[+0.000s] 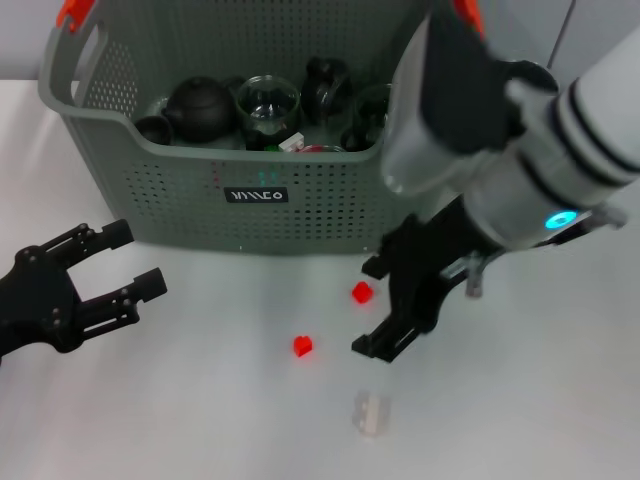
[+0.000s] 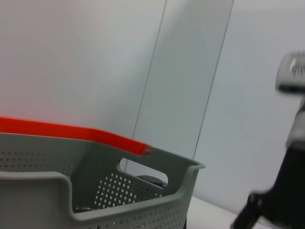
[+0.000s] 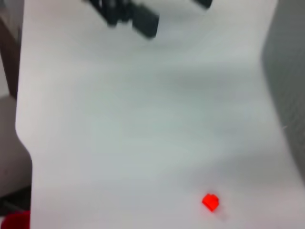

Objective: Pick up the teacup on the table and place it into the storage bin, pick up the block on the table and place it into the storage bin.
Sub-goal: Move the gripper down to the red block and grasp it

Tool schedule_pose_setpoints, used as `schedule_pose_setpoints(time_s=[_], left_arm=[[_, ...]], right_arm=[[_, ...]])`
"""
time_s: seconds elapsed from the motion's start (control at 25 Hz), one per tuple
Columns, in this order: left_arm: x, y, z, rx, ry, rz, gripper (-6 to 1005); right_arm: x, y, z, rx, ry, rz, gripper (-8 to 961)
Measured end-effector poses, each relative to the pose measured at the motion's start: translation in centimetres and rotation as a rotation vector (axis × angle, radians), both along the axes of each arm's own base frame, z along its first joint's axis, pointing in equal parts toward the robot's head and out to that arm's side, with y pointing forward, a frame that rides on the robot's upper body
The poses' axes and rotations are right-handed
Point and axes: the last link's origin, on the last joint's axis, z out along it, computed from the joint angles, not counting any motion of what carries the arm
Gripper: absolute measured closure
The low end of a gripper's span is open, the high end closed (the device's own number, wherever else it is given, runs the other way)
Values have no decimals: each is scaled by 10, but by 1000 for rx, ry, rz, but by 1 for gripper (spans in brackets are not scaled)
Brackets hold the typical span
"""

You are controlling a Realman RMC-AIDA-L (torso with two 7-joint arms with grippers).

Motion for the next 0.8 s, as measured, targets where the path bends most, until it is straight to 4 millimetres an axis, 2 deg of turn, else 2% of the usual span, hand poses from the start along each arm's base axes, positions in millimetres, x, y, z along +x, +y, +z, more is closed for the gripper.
schedule_pose_setpoints(time_s=[0.16, 0.32, 0.56, 0.8], left_arm=[[0, 0, 0, 0, 0, 0, 175], [1, 2, -1, 0, -1, -1, 174], [1, 4, -3, -2, -4, 3, 174], [0, 3, -3, -1, -2, 8, 174]], right_arm=[[13, 3, -29, 0, -28, 28, 9], [10, 4, -56, 17, -38, 107, 8], [8, -2, -75, -18, -58, 143, 8], [13, 4, -85, -17, -46, 72, 9]])
